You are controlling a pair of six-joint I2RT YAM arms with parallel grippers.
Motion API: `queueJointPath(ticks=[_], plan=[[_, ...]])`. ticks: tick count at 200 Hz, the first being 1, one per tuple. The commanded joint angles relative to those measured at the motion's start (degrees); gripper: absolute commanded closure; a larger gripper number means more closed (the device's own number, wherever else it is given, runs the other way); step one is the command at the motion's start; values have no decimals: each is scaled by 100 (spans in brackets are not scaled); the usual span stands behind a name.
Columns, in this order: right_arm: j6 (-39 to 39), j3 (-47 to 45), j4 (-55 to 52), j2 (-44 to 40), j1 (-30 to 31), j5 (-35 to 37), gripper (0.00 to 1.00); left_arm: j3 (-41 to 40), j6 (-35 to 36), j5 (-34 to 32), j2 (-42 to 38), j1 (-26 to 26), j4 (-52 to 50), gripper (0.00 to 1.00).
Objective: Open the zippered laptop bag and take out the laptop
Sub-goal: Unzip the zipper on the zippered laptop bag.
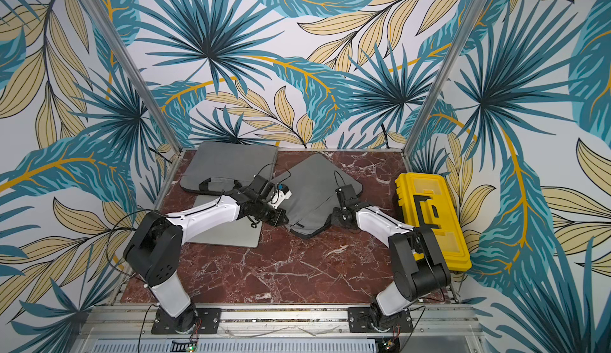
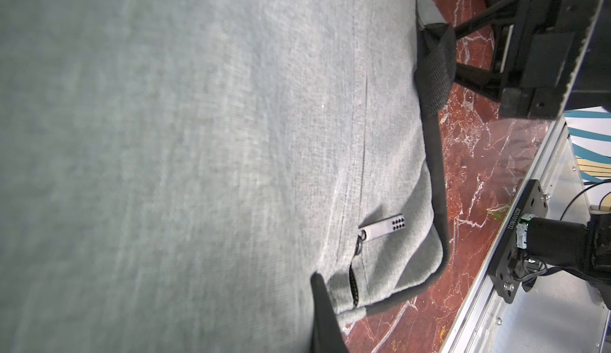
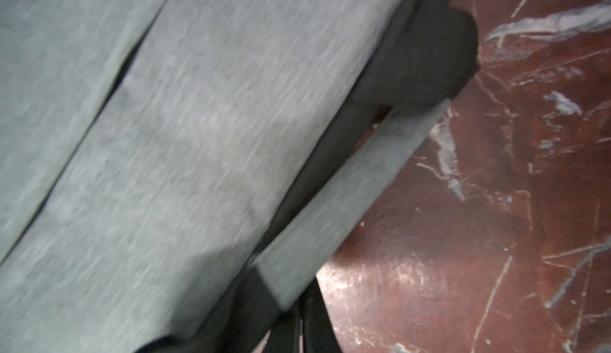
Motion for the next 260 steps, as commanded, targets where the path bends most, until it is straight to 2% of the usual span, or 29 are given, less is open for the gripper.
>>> queueJointPath(ticks=[1,77,129,206,234,260], plan=[[22,-1,-255,165,-347,869,100,-169,138,-559,-354,214,-300,100],[120,-20,71,490,-660,527,100,-294,88,-586,-410,258,-198,100],[130,-45,38,376,-745,465,100,-452,90,-809,-565,349,-199,100],[209,-496,-437,-510,-697,680,100,-234,322,-1454,-473,414,-216,100],[218,-630,-818,-922,-573,849,100,-154,257,-1780,-326,475,-167,100],[361,-806,-954,-1288,-402,754,100,-81,54,-1787,-147,630,34,100]])
